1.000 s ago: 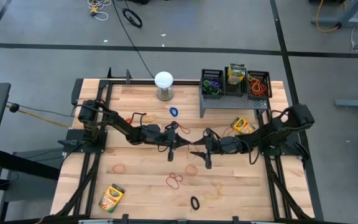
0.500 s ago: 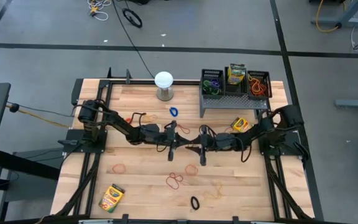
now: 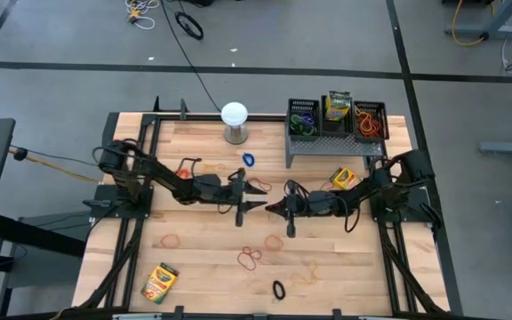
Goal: Pick & Place Office Desk Supplies
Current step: Put the red rubberband into the right black basket on the shelf
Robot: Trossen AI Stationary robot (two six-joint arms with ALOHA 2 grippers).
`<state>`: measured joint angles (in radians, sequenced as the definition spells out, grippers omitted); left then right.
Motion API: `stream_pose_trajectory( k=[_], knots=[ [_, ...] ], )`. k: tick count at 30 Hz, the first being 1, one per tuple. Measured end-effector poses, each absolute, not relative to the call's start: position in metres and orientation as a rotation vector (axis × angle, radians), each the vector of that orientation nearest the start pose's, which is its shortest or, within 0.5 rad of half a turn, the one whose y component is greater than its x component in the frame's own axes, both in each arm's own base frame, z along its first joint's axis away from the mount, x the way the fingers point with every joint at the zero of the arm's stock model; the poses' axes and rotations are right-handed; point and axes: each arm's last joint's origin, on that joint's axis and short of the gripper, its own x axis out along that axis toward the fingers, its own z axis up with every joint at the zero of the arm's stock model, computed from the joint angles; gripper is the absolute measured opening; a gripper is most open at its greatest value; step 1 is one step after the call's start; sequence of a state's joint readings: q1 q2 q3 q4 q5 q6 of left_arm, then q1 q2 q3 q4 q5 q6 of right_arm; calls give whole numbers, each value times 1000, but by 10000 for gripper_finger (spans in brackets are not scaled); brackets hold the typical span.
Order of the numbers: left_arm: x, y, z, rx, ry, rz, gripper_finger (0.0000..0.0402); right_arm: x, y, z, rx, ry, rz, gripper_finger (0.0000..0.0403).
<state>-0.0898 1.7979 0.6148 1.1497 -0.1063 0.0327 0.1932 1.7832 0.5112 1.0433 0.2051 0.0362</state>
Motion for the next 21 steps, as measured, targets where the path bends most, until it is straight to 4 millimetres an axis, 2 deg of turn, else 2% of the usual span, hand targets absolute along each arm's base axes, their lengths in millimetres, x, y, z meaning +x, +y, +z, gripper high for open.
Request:
stream_pose_trajectory(
  k=[4,9,16,21],
  knots=[
    [300,-23,157,58,31,34,183,293,50,123,-28,252,-45,4],
    [266,-19,146,57,19,98,204,288,49,130,-31,252,-69,2],
    [222,-11,126,47,21,225,183,276,45,146,-45,258,-112,1],
    [209,-10,122,19,19,224,159,261,40,181,-82,223,-194,1]
  ],
)
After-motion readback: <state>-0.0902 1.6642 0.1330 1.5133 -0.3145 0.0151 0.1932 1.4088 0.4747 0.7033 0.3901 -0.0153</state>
